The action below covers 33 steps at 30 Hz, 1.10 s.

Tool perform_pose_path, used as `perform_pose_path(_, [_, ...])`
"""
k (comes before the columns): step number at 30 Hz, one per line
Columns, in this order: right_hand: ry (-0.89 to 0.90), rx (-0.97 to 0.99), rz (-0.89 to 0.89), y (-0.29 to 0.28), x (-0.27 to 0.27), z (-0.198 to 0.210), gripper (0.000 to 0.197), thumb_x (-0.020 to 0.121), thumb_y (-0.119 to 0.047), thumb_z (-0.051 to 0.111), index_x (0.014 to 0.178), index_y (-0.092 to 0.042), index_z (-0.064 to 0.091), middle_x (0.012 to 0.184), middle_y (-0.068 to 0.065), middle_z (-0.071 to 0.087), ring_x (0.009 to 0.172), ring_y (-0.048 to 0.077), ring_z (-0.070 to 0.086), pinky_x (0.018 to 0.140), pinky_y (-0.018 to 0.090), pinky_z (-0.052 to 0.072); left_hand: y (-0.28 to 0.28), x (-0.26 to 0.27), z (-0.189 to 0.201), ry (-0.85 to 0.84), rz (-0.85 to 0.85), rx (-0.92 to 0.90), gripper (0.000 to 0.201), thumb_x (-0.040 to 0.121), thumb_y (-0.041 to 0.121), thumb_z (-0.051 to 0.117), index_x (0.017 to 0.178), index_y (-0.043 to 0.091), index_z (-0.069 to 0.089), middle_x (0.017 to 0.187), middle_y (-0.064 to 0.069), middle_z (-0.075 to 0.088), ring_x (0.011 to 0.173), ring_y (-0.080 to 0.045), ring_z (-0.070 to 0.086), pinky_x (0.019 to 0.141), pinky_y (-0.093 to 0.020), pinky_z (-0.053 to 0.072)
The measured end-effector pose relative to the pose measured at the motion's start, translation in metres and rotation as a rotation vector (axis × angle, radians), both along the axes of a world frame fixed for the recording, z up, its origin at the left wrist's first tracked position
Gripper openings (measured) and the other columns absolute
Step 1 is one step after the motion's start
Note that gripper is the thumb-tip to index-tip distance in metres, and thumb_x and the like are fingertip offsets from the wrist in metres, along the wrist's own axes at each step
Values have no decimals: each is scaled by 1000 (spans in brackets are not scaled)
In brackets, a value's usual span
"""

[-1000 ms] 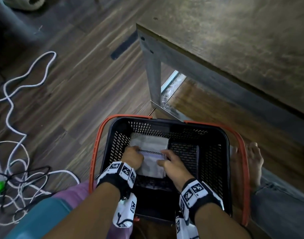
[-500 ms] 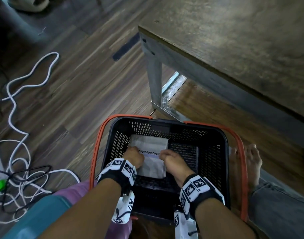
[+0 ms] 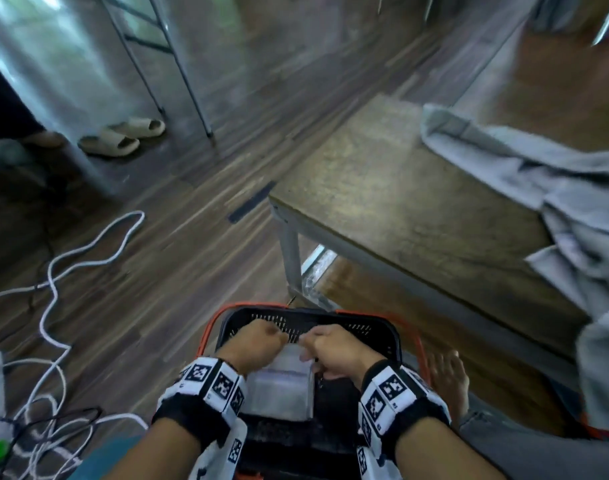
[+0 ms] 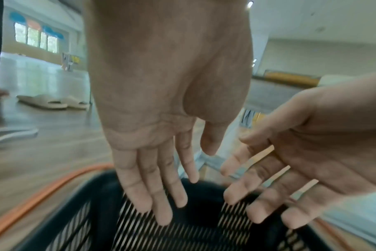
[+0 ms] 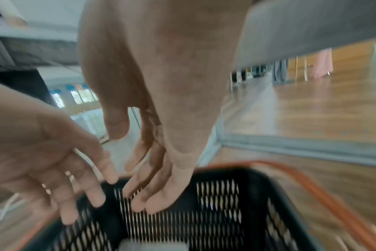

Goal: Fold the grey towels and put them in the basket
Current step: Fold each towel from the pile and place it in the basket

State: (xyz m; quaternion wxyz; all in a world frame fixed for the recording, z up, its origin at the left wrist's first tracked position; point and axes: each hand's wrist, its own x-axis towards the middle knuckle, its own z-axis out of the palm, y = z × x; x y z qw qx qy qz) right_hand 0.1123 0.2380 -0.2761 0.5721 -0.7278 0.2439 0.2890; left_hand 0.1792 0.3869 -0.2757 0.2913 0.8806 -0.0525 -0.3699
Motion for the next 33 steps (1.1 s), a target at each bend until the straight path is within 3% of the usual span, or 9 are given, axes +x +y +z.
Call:
perform_pose_path(4, [-185,-122,43,-24,-6,100,29,104,-25,46,114,-7,66,101,11,68,77,18,60,66,30,50,-24,-12,97,-159,-71,-87,23,95,16,55,78,8,67,74,-8,66,62,-19,60,58,-25,47])
perform_pose_path(6, [-325,-208,34,-41,-17,156,22,102,-21,47,100,-7,64,95,14,63,81,24,59,79,43,56,-41,-21,145,-402,-130,-211,21,89,11,61,69,8,67,65,-8,66,54,-16,59,50,-21,47])
perform_pose_path(8, [-462,-322,22,-63,-37,214,22,101,-23,47,93,-9,62,93,11,66,83,26,62,87,46,56,-65,-37,190,-438,-157,-317,23,89,12,63,72,-3,68,67,-13,67,58,-20,60,57,-28,52])
perform_pose_path(11, [-628,-506,-64,-106,-79,292,34,99,-28,46,94,-1,68,89,8,76,80,27,73,68,34,56,-111,-58,244,-428,-235,-335,27,96,12,53,90,-11,66,77,-17,63,68,-24,57,66,-38,47])
perform_pose_path(15, [-743,-710,-248,-172,-151,349,38,93,-35,50,86,-4,70,78,6,76,67,21,73,59,31,51,-187,-104,310,-551,-457,-448,28,95,17,51,88,-5,68,90,-21,73,72,-31,66,69,-42,53])
perform_pose_path(22, [-632,-672,-716,-292,-287,310,28,99,-24,55,81,-9,71,71,4,75,48,10,61,45,22,44,-325,-187,336,-627,-805,-449,39,91,33,52,85,-1,72,82,-14,75,73,-32,71,63,-31,53])
perform_pose_path(26, [-471,-680,-903,-337,-338,250,23,97,-23,55,87,-9,70,68,0,74,55,16,62,52,25,46,-392,-221,289,-583,-956,-367,37,91,22,54,59,5,50,64,-14,57,59,-28,50,59,-36,43])
perform_pose_path(29, [-389,-709,-926,-358,-356,204,21,95,-16,59,84,-1,69,67,0,73,55,17,60,57,30,48,-427,-231,237,-543,-1070,-296,41,91,15,54,54,9,38,64,-16,48,64,-23,44,62,-35,33])
perform_pose_path(33, [-264,-755,-847,-374,-362,162,18,90,-23,61,81,-9,67,73,2,74,63,18,63,59,28,45,-457,-234,185,-550,-1109,-328,29,88,20,58,71,-2,65,76,-22,65,67,-23,52,56,-33,36])
